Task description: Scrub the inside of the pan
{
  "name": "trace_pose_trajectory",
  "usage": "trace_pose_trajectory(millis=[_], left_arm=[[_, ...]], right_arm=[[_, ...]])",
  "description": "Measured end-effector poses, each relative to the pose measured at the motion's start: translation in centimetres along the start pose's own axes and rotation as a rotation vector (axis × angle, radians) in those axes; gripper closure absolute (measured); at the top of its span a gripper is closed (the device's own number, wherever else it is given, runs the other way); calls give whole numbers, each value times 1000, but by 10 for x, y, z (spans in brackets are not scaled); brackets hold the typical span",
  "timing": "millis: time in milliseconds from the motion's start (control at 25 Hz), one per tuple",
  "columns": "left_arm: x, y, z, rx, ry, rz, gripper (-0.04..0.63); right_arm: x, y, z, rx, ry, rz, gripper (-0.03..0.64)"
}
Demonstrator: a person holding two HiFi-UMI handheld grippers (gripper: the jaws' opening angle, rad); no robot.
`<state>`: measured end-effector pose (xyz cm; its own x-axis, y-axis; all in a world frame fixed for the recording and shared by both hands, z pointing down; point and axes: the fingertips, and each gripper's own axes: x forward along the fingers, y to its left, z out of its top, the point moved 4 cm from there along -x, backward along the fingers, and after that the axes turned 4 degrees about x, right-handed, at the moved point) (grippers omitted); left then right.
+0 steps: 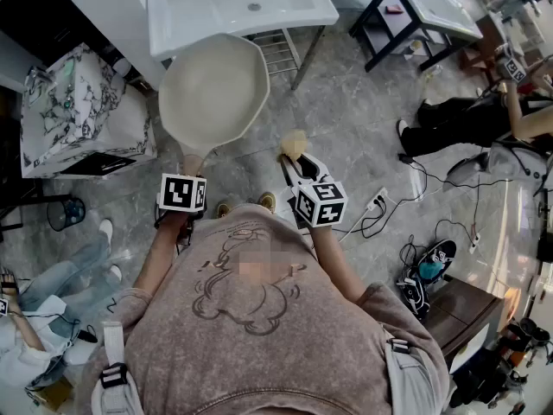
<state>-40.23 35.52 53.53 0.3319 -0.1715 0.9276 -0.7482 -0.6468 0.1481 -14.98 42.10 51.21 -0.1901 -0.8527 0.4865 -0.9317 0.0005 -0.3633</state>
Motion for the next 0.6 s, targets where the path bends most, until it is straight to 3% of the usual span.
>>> trace_pose_trajectory(millis=[200,600], left_arm=[[2,-7,6,14,5,2,552],[13,-31,24,-36,-26,-1,551]], right_arm=[[-3,-6,4,-11,-2,12,477],[-14,-41,16,-13,-60,73,476]])
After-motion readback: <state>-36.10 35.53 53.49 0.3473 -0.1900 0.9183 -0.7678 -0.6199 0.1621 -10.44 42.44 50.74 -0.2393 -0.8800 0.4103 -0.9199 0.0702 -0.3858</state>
